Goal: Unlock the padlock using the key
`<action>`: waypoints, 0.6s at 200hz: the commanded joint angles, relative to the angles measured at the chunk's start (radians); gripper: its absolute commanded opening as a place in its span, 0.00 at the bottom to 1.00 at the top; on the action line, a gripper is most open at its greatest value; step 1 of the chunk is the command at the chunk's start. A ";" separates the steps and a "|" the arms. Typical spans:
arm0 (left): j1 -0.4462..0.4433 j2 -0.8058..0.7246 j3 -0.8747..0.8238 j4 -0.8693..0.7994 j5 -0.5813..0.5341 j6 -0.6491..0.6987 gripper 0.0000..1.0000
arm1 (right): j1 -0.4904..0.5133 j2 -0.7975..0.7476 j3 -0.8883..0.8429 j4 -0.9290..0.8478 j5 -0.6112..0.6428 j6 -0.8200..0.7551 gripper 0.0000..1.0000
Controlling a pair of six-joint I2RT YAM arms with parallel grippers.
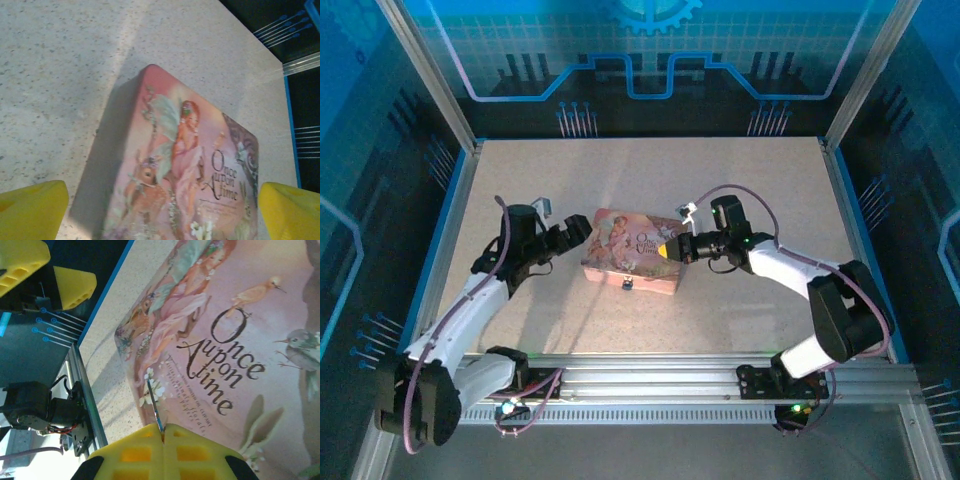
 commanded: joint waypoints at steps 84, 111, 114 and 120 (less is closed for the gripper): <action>0.015 0.325 0.016 0.296 0.256 0.019 0.94 | -0.041 0.104 -0.020 0.012 0.015 0.024 0.00; -0.023 0.401 0.064 0.304 0.258 0.025 0.92 | -0.047 0.102 -0.024 -0.026 0.033 0.009 0.00; -0.026 0.409 0.069 0.305 0.258 0.025 0.92 | -0.048 0.102 -0.024 -0.030 0.037 0.007 0.00; -0.035 0.423 0.081 0.309 0.257 0.025 0.92 | -0.049 0.100 -0.024 -0.036 0.041 0.006 0.00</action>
